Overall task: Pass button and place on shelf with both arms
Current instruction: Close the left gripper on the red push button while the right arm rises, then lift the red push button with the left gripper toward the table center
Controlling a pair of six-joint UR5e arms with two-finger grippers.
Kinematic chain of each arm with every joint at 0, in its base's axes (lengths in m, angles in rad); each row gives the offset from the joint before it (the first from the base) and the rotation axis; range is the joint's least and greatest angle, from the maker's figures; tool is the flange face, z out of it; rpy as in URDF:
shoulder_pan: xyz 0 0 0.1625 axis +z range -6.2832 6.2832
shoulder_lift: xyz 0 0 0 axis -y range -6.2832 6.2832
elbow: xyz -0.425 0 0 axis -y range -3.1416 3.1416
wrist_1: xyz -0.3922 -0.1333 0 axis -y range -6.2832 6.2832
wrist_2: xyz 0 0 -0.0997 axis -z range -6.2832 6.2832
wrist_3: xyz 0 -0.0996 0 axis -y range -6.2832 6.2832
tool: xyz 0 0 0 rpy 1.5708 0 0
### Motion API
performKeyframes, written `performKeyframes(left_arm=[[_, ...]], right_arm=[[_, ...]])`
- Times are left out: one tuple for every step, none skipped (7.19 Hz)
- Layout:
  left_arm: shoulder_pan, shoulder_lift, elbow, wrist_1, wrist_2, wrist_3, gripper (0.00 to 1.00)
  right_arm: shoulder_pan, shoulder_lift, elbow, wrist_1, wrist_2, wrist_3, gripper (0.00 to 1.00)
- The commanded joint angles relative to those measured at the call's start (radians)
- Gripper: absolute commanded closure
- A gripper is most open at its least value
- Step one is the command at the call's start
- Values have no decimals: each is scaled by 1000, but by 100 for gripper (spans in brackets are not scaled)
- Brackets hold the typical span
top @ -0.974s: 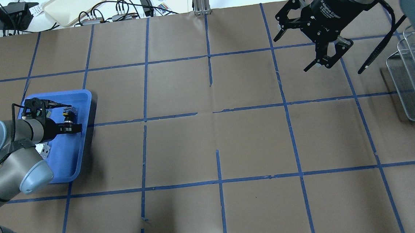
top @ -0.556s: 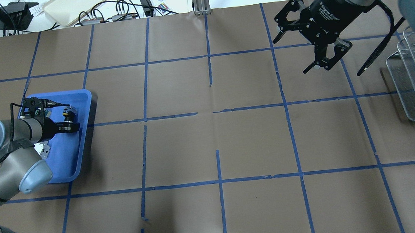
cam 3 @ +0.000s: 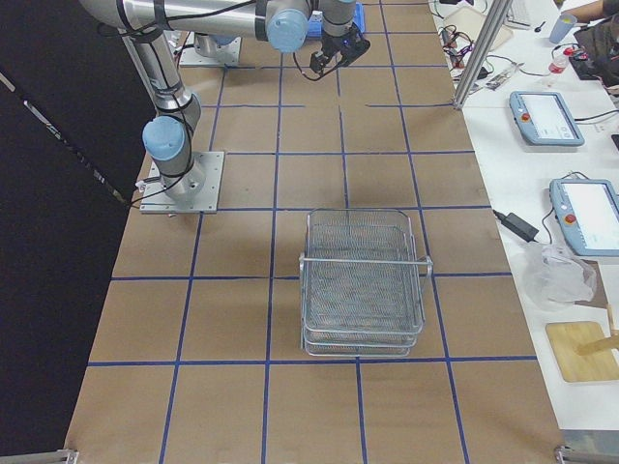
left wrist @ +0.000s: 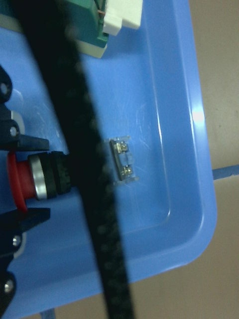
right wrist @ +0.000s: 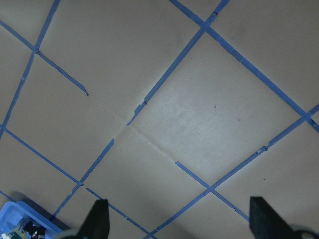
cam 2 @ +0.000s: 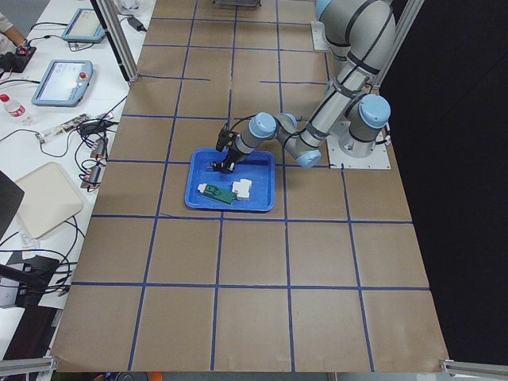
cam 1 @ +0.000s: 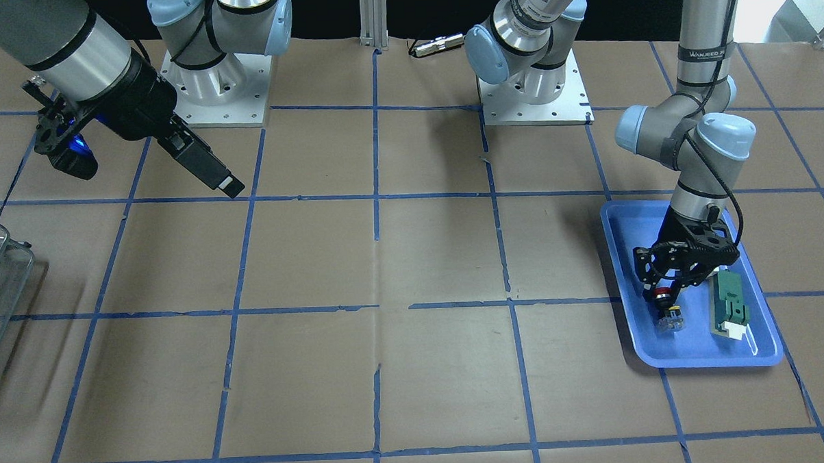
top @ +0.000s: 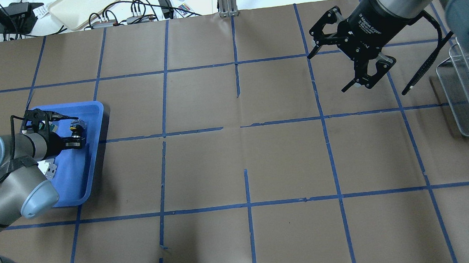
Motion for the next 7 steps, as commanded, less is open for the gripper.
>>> performKeyframes(left_arm=[[-9, 3, 65, -26, -8, 26, 100], [-24, 22, 134, -171, -66, 110, 100], [-41, 48, 194, -308, -74, 118, 100], [-88, 80, 255, -436, -74, 143, 100], [-153, 110, 327, -580, -74, 178, 100], [-222, 124, 422, -732, -74, 215, 100], [-291, 133, 523, -878, -82, 279, 100]], right_arm=[[-1, -2, 1, -1, 1, -1, 0], [-3, -10, 1, -1, 1, -1, 0], [-6, -11, -1, -1, 1, -1, 0], [-7, -12, 1, 1, 3, 0, 0], [-7, -13, 1, 1, 4, 0, 0], [-9, -13, -1, -2, 6, 5, 0], [-9, -13, -1, -2, 7, 13, 0]])
